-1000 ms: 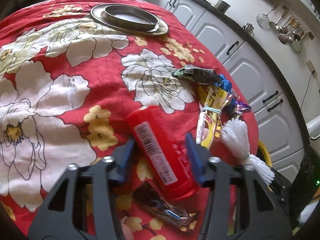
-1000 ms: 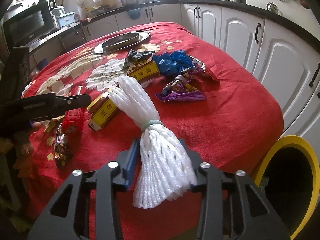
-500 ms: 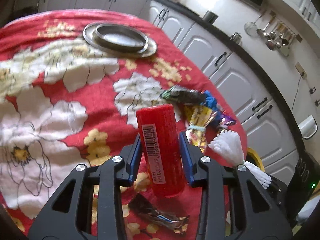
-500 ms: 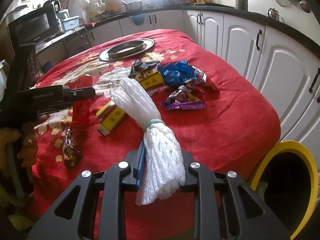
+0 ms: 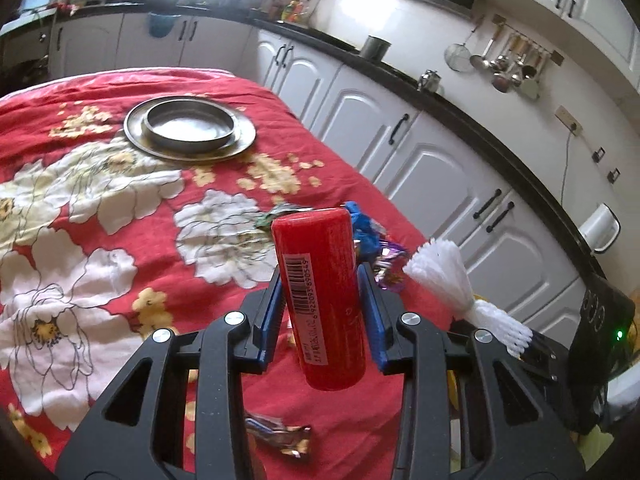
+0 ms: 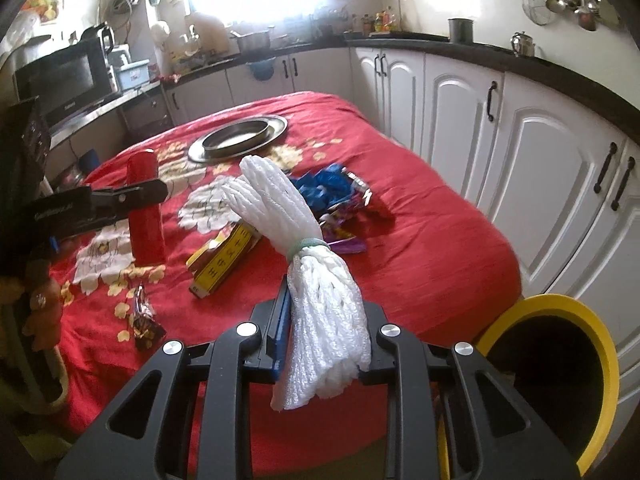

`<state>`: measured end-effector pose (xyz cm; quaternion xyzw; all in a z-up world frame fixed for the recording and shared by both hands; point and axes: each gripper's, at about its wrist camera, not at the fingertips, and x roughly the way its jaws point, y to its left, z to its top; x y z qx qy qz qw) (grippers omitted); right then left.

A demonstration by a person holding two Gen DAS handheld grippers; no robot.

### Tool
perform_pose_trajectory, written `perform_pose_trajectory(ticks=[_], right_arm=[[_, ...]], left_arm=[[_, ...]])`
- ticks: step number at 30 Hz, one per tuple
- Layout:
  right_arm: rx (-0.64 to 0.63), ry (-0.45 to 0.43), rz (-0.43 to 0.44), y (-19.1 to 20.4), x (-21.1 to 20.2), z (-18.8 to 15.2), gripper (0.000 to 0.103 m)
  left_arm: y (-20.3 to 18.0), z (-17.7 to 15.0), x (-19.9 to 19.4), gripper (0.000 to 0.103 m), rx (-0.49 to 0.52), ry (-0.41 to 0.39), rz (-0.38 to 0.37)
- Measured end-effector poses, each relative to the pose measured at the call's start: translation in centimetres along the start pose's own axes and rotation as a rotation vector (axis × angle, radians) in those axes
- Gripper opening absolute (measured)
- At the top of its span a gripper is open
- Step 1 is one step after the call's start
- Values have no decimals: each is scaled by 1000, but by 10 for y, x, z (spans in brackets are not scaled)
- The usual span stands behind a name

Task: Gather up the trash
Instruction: 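Lift both held items and carry them over the yellow-rimmed bin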

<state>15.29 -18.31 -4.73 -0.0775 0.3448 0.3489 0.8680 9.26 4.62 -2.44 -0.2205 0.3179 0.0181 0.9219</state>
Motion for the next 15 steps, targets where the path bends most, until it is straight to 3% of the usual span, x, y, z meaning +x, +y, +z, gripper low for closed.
perform_pose_trajectory(ticks=[15], right_arm=[[80, -92, -58, -33, -40, 5, 24]], left_arm=[[-53, -6, 3, 28, 117, 9, -62]])
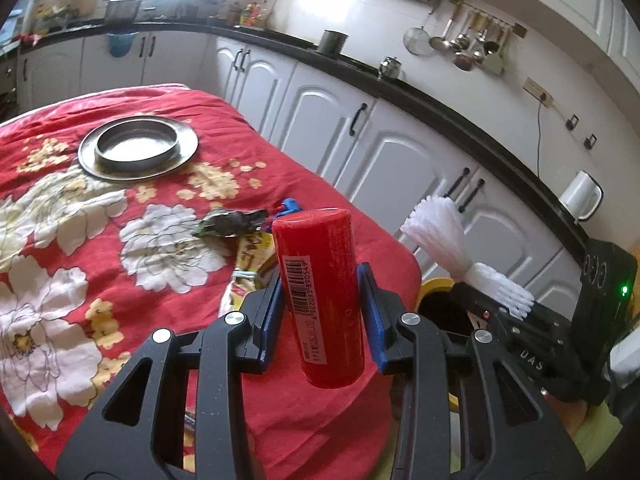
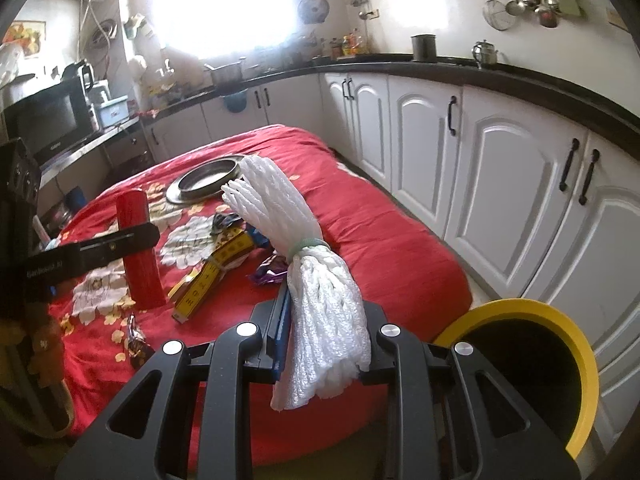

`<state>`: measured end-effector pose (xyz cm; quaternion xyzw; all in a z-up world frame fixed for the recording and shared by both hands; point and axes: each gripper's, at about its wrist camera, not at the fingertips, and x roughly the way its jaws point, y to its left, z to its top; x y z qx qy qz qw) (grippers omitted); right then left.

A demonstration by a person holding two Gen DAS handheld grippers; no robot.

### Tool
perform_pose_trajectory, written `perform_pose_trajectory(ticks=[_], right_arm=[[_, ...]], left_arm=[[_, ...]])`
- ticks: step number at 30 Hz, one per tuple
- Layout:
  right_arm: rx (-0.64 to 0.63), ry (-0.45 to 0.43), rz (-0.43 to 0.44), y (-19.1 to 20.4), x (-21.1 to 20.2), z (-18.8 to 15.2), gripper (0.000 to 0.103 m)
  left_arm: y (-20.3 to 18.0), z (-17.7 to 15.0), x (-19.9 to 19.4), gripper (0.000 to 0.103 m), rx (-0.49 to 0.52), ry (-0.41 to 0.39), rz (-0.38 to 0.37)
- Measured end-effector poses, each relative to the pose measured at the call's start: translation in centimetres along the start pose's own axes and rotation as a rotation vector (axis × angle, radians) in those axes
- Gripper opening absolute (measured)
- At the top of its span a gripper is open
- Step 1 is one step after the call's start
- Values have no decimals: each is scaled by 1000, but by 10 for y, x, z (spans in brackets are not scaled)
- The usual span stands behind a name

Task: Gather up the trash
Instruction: 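Lift both held items and carry them over the yellow-rimmed bin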

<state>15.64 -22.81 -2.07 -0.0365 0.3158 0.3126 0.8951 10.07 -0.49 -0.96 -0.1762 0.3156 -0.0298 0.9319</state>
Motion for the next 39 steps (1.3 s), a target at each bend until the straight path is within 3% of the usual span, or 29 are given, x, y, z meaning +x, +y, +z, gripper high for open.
perform_pose_trajectory(ticks=[28, 39], right_arm=[[155, -75, -123, -63, -48, -24, 24], [242, -81, -200, -97, -63, -45, 24]], left_arm=[[-75, -11, 26, 28, 172, 51, -88], [-110, -18, 44, 28, 249, 80, -157]])
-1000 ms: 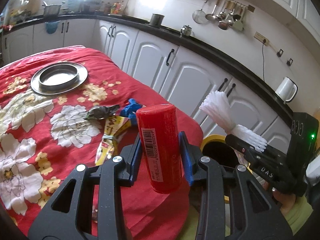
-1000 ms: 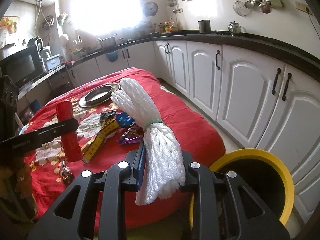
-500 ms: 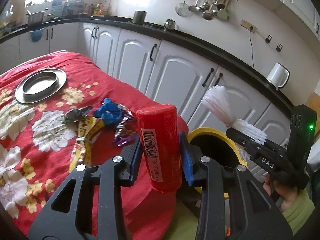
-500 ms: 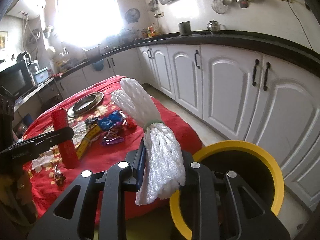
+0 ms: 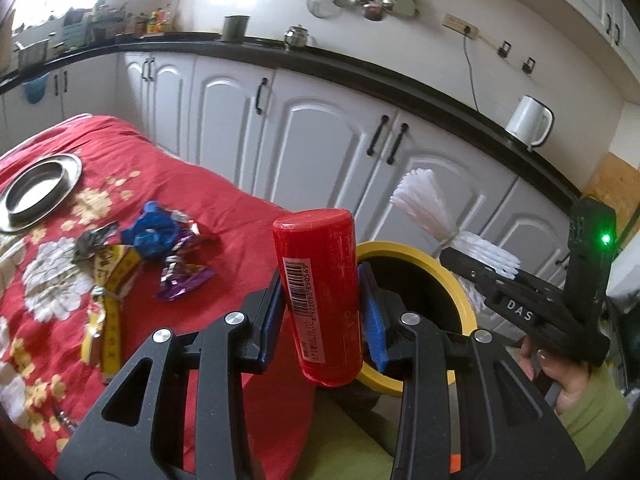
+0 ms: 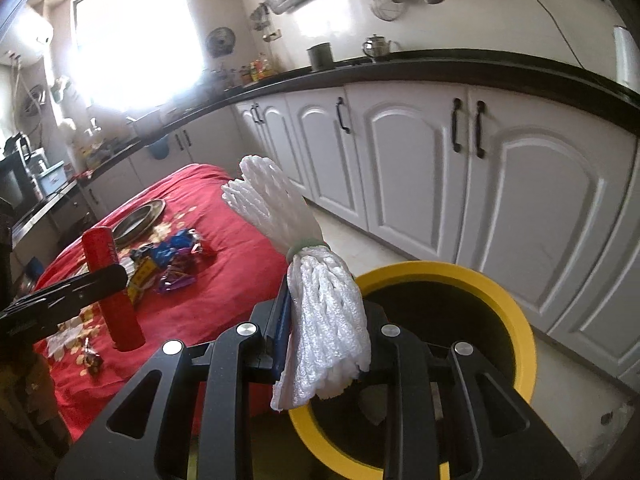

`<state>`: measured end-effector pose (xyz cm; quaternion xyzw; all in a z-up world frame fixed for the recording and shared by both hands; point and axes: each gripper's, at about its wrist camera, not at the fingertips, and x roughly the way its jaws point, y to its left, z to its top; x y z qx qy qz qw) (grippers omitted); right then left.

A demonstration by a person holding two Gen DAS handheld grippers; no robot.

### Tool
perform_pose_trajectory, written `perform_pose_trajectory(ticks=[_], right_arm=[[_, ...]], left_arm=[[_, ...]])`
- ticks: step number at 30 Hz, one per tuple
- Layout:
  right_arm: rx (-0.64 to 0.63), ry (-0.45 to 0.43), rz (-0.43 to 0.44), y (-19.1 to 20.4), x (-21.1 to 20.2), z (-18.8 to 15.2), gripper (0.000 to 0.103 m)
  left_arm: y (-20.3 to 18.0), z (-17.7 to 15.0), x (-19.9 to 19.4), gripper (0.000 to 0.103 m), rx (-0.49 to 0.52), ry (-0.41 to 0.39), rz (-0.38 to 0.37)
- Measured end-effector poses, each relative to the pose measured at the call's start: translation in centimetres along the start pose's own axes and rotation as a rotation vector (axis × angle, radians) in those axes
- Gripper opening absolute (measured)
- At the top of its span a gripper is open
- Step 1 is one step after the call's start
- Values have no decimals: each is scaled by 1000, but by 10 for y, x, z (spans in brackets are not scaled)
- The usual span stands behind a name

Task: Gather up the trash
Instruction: 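Lift both held items and carry them over the yellow-rimmed bin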

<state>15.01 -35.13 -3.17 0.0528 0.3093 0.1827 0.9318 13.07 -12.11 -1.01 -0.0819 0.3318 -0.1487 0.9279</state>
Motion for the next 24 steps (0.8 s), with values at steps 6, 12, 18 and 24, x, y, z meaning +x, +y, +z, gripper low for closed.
perform_pose_trajectory(ticks=[6, 12, 18, 24], right_arm=[[33, -4, -35, -15, -3, -5, 24], [62, -4, -65, -29, -6, -8, 24], [79, -4, -87, -39, -10, -13, 24], [104, 6, -102, -51, -8, -17, 25]], left_arm=[[-22, -1, 13, 28, 63, 11, -26], [-40, -2, 25, 28, 108, 22, -43], [-52, -4, 40, 28, 135, 48, -61], [-59, -6, 53, 28, 143, 72, -77]])
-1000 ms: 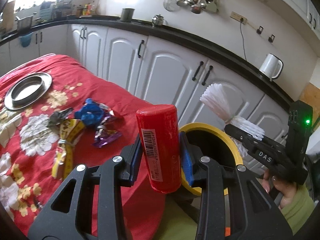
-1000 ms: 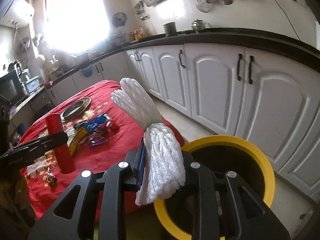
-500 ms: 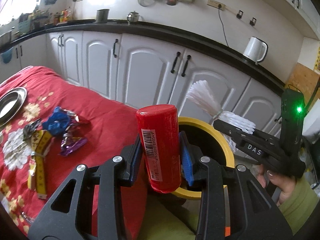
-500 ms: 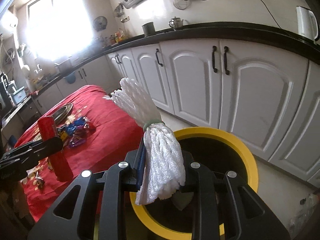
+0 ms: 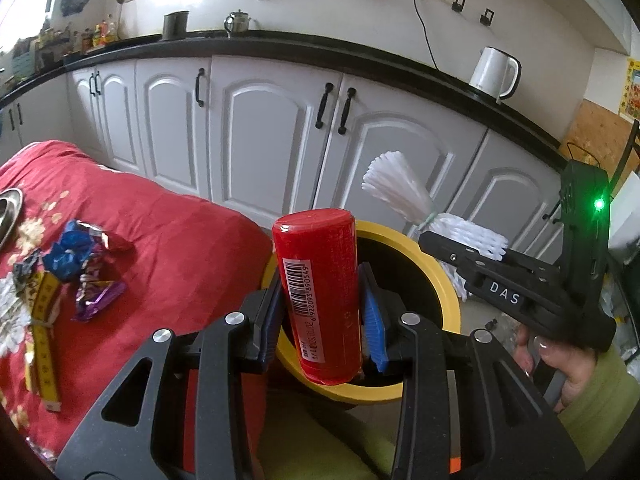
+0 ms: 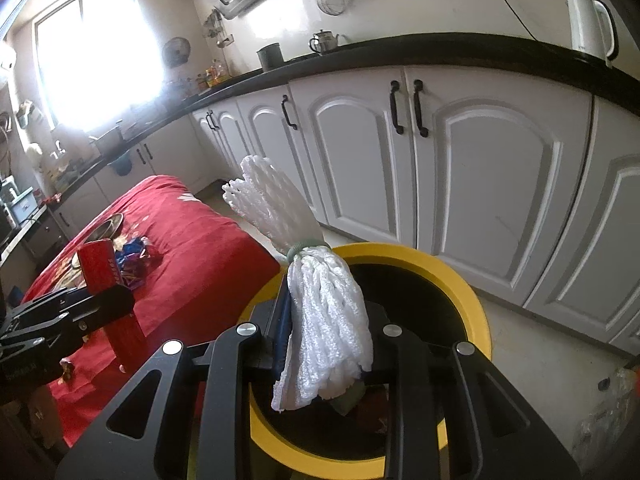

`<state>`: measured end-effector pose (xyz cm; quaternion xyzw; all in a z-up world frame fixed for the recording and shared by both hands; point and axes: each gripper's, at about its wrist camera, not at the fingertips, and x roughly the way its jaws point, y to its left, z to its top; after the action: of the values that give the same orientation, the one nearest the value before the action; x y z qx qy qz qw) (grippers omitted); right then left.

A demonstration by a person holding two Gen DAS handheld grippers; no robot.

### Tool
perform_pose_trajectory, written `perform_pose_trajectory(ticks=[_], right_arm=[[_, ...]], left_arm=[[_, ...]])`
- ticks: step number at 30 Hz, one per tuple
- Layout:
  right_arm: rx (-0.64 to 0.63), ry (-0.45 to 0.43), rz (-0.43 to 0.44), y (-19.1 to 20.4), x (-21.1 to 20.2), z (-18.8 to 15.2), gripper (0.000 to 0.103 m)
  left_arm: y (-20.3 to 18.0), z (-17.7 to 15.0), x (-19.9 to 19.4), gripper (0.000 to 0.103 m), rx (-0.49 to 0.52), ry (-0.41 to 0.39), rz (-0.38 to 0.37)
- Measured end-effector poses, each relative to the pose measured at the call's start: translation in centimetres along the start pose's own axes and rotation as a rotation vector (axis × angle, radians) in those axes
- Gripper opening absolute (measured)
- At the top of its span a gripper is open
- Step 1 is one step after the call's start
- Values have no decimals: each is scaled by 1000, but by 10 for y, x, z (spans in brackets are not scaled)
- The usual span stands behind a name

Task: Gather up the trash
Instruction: 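Lift both held items and carry them over the yellow-rimmed bin, then open the left tool over the bin while the right tool releases the mesh net, then move both open tools back over the remaining trash on the table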

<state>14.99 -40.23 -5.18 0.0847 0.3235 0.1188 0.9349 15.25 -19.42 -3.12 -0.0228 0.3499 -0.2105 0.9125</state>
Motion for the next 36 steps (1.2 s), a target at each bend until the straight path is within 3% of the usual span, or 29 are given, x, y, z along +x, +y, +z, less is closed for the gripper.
perform_pose_trajectory(ticks=[19, 25, 28, 32, 36], right_arm=[[103, 68, -36, -41, 17, -21, 28], [145, 66, -37, -52, 17, -23, 46], [159, 58, -50, -59, 15, -23, 53], [180, 48, -69, -65, 12, -22, 55], [195, 41, -76, -67, 10, -23, 62]], left_arm=[[-19, -8, 52, 28, 13, 97, -81], [-24, -10, 66, 29, 21, 124, -90], [-23, -10, 67, 42, 24, 125, -81], [-20, -11, 66, 51, 13, 129, -72], [-16, -10, 61, 71, -4, 123, -50]])
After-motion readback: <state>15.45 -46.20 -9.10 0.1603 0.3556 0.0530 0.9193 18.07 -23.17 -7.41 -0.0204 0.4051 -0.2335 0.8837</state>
